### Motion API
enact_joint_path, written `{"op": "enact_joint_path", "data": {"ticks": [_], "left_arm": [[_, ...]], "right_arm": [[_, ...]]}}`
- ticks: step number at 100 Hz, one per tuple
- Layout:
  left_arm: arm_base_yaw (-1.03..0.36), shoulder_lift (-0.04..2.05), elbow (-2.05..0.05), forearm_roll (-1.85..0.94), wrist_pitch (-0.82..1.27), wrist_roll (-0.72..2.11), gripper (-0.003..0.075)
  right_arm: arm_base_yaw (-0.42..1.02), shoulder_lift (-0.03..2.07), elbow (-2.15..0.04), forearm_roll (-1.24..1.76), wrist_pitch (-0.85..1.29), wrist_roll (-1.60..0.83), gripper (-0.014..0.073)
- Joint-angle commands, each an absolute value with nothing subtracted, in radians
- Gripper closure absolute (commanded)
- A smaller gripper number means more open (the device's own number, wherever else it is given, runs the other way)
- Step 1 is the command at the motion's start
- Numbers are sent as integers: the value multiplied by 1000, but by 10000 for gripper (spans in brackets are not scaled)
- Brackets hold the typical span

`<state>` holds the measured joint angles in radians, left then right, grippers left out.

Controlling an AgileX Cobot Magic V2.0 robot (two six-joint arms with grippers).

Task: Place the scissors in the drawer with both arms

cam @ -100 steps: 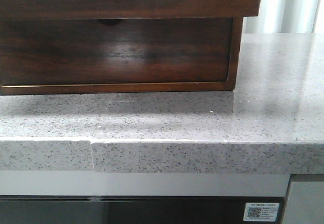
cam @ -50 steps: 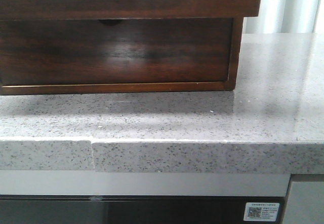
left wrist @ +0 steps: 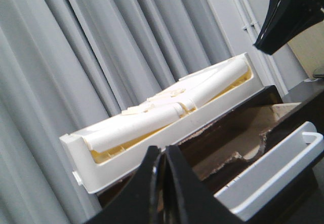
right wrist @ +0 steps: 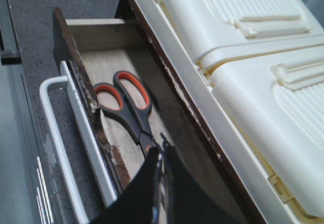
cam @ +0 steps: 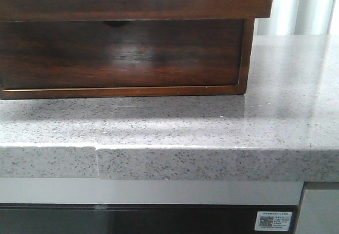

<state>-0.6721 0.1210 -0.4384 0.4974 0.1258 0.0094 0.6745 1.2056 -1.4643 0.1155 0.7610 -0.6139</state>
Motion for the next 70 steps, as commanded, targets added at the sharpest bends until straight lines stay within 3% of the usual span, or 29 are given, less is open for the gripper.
{"op": "enact_joint_path", "data": {"ticks": [1, 32, 70], "left_arm": [[-681, 105, -424, 417, 67, 0, 739], [-681, 46, -281, 255, 8, 0, 739], [-681, 46, -196, 190, 23, 0, 739]], "right_arm": [[674, 1090, -1393, 142, 599, -611, 651], [674, 663, -825, 206, 208, -610, 651], [674, 149, -416, 212, 334, -610, 651]]}}
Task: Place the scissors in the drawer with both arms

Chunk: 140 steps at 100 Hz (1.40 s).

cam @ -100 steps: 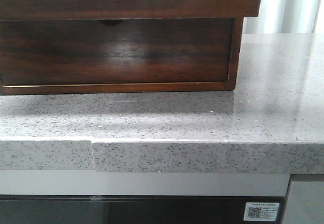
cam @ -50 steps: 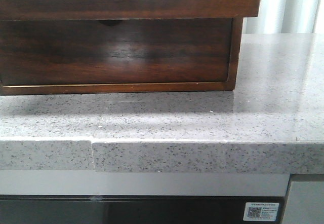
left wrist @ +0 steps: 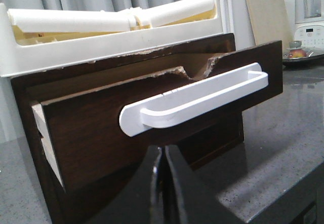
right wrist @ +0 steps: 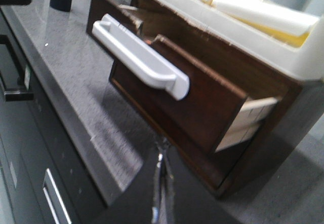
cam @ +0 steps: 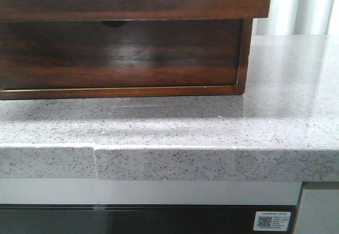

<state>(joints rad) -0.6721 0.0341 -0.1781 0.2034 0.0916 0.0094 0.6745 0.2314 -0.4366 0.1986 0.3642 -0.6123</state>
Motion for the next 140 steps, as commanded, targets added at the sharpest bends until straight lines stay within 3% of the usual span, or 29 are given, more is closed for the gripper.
{"op": "enact_joint_path", "data": {"ticks": [1, 20, 83, 121, 140], "left_arm": [[-681, 46, -194, 190, 23, 0, 739], [-681, 46, -186, 190, 23, 0, 738], [-664, 46, -183, 162, 33, 0, 739], [-238, 33, -70, -22, 60, 0, 739], [-102, -39, 24, -22, 76, 0, 739]], "right_arm": [[674, 142, -405, 212, 336, -610, 651], [674, 18, -343, 212, 367, -610, 651], [674, 15, -320, 212, 367, -610, 655], [674, 15, -320, 212, 367, -610, 655], [674, 15, -320, 212, 367, -610, 655]]}}
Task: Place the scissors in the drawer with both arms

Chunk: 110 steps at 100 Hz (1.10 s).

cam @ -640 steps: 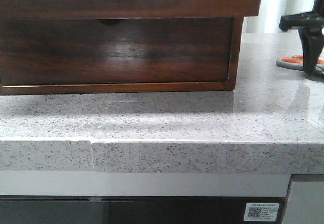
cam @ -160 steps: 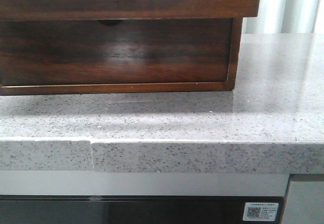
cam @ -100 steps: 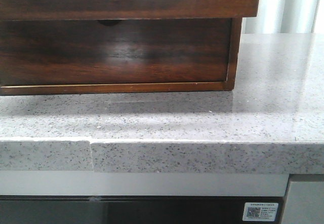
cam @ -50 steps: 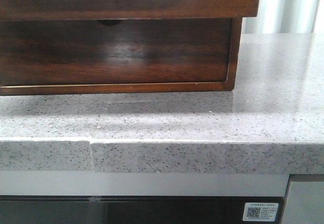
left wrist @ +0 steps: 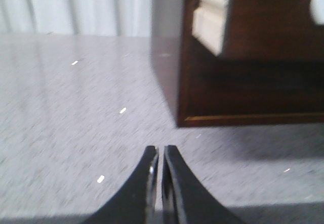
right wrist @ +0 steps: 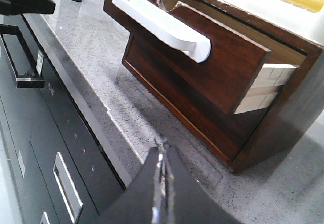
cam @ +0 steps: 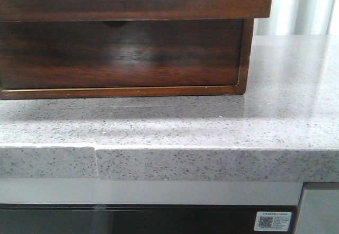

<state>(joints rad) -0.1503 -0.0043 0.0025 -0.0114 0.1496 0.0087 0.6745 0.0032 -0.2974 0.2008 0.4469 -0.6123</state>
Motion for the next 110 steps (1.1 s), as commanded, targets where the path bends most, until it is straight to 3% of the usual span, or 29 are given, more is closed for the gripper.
{"op": "enact_joint_path", "data": {"ticks": [1, 27, 110], "left_arm": [[-99, -39, 28, -25, 72, 0, 739], [-64, -37, 26, -39, 309, 0, 739], [-64, -37, 26, -39, 307, 0, 739]], "right_arm": [[674, 15, -320, 212, 367, -610, 655], [674, 15, -320, 212, 369, -610, 655], [674, 15, -320, 212, 369, -610, 655]]}}
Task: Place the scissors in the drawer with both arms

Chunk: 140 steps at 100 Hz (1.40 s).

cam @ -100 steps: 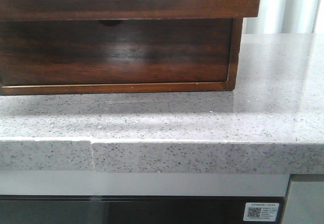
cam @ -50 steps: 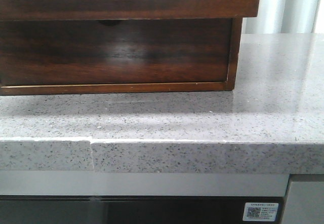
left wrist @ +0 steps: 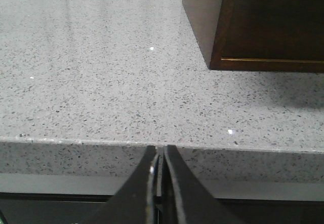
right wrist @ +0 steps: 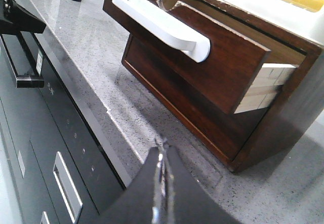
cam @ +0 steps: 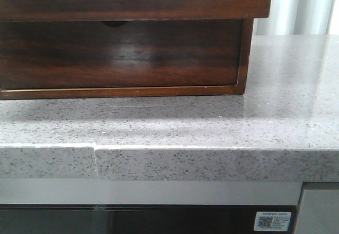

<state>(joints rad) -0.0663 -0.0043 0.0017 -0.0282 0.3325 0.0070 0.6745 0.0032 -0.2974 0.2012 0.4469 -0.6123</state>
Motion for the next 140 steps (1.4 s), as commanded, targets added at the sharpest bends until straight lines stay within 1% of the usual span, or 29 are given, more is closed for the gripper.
{"op": "enact_joint_path", "data": {"ticks": [1, 14, 20, 24, 31, 33, 34, 39, 44, 51, 60, 77, 91, 101, 117, 134, 140], "left_arm": [[-64, -37, 26, -39, 307, 0, 739], [-64, -37, 26, -39, 307, 0, 738], [-64, -37, 26, -39, 307, 0, 739], [-64, -37, 26, -39, 307, 0, 739], [-64, -37, 26, -39, 307, 0, 739], [-64, -37, 26, -39, 307, 0, 739], [-64, -37, 26, -39, 307, 0, 739], [-64, -37, 26, -39, 307, 0, 739], [-64, -37, 26, -39, 307, 0, 738], [-64, -37, 26, -39, 307, 0, 739], [-64, -37, 26, -39, 307, 0, 739], [-64, -37, 26, -39, 307, 0, 739], [-64, -37, 26, -39, 307, 0, 739], [-64, -37, 26, -39, 307, 0, 739], [-64, -37, 26, -39, 307, 0, 739], [-64, -37, 26, -39, 307, 0, 739], [-64, -37, 26, -39, 307, 0, 738]], "right_arm": [[674, 15, -320, 212, 369, -610, 655], [673, 15, -307, 212, 351, -610, 655], [668, 15, -286, 212, 277, -601, 655], [657, 15, -271, 209, 215, -544, 655], [631, 15, -232, 133, 106, -372, 655], [621, 15, -214, 72, 73, -276, 655], [617, 15, -210, 55, 61, -276, 655], [590, 15, -177, -81, -37, -63, 655], [554, 15, -143, -210, -118, 95, 655], [484, 15, -97, -288, -237, 204, 655], [378, 15, -42, -288, -319, 230, 655], [167, 15, 27, -284, -316, 322, 655], [-6, 15, 27, -244, -226, 326, 655], [-89, 13, 27, -217, -131, 321, 655], [-133, -29, 27, -102, 76, 154, 655], [-133, -30, 27, -104, 302, 152, 655], [-133, -30, 27, -107, 301, 144, 655]]}}
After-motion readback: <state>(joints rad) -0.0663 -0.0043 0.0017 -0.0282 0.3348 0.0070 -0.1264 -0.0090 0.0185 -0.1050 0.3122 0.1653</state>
